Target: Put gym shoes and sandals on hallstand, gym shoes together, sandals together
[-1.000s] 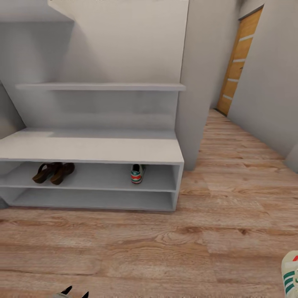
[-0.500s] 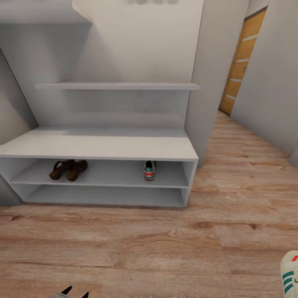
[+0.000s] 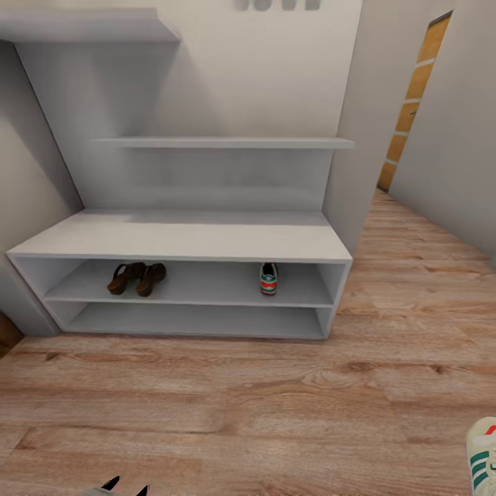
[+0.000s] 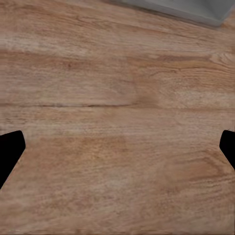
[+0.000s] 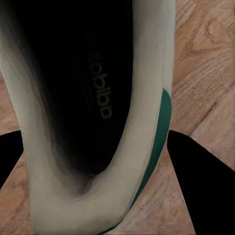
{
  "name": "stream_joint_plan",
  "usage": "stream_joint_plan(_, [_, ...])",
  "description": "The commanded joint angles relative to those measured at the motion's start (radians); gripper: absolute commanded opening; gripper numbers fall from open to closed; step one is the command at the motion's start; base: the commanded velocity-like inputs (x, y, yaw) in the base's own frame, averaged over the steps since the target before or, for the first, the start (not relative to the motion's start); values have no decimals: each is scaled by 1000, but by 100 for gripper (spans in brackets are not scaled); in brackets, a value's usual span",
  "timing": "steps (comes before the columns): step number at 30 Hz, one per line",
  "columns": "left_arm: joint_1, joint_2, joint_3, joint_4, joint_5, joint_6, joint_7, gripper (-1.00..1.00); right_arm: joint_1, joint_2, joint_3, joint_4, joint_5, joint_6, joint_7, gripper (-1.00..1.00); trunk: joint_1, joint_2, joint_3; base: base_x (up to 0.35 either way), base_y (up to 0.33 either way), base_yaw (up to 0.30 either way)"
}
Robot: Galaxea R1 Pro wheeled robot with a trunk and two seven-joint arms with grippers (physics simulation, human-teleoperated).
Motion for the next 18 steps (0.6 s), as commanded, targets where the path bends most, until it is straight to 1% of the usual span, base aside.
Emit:
stream_joint_plan(1, [-1, 0, 2, 2, 5, 0, -7, 100, -1, 0, -9, 0, 9, -3, 9, -100, 0, 0, -1, -71, 295, 0])
stream_joint_plan(18, [-1, 0, 2, 2, 5, -1, -10, 100, -1, 0, -9, -2, 9, -3, 9, -100, 0, 0, -1, -8, 304, 0])
